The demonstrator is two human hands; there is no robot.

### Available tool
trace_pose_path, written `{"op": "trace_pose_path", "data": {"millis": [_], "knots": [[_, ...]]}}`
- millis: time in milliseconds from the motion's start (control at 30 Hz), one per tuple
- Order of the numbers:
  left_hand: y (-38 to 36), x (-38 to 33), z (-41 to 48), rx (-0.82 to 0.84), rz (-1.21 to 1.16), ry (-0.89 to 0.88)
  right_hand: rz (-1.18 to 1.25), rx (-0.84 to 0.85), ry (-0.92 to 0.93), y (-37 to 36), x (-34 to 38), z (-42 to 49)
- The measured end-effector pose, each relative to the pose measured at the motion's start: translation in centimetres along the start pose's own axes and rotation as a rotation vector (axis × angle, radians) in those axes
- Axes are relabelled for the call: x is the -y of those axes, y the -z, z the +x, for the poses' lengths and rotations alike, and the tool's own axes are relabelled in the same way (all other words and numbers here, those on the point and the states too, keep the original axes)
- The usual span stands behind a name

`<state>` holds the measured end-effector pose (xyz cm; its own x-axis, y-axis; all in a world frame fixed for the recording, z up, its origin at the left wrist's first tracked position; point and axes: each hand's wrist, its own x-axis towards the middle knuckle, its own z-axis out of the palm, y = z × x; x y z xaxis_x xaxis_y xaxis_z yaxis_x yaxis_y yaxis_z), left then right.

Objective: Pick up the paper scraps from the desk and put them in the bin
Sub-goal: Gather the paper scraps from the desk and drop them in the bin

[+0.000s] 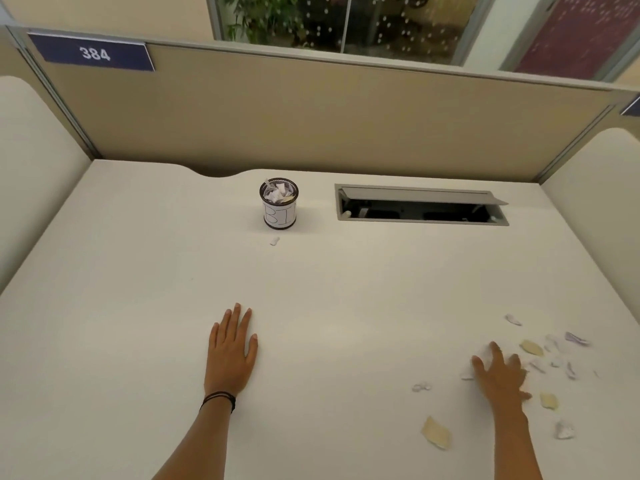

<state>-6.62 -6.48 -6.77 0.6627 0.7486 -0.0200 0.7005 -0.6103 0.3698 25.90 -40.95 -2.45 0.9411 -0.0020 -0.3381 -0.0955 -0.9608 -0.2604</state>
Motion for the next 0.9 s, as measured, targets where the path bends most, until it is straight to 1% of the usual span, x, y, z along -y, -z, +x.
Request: {"op": "trace_pose_path", "data": {"millis": [133, 233, 300, 367, 400, 467, 500, 633, 833, 900], "knots": [[-0.1, 0.2, -0.1, 0.002, 0.004, -0.007, -0.035, -0.071, 0.115, -1.3, -0.7, -0.6], [-0.1, 0.2, -0.1, 0.009, 0.009, -0.008, 0.048, -0.101, 0.226, -1.7, -0.4, -1.3], [-0.2, 0.3, -0.1, 0.009, 0.008, -0.006, 0.106, -0.196, 0.263, -1.6, -0.5, -1.6], [-0.2, 0.4, -0.1, 0.009, 0.009, -0.007, 0.068, -0.302, 0.251, -1.4, -0.9, -1.3], [-0.2, 0.4, -0.1, 0.010, 0.012, -0.009, 0.040, -0.302, 0.197, -1.4, -1.2, -1.0], [-0.3, 0.4, -0.1, 0.008, 0.011, -0.012, 0.013, -0.227, 0.070, -1.6, -1.4, -0.8], [-0.3, 0.5, 0.0, 0.005, 0.009, -0.011, 0.000, -0.201, 0.054, -1.8, -1.5, -0.9], [-0.4, 0.4, 0.0, -0.003, 0.011, -0.013, 0.057, -0.226, 0.187, -2.8, -1.5, -1.8], [-0.5, 0.5, 0.0, -0.014, 0.004, -0.019, 0.141, -0.269, 0.319, -3.9, 0.4, -4.4], [-0.5, 0.5, 0.1, -0.016, 0.002, -0.018, 0.219, -0.250, 0.331, -4.1, 1.0, -4.9]]}}
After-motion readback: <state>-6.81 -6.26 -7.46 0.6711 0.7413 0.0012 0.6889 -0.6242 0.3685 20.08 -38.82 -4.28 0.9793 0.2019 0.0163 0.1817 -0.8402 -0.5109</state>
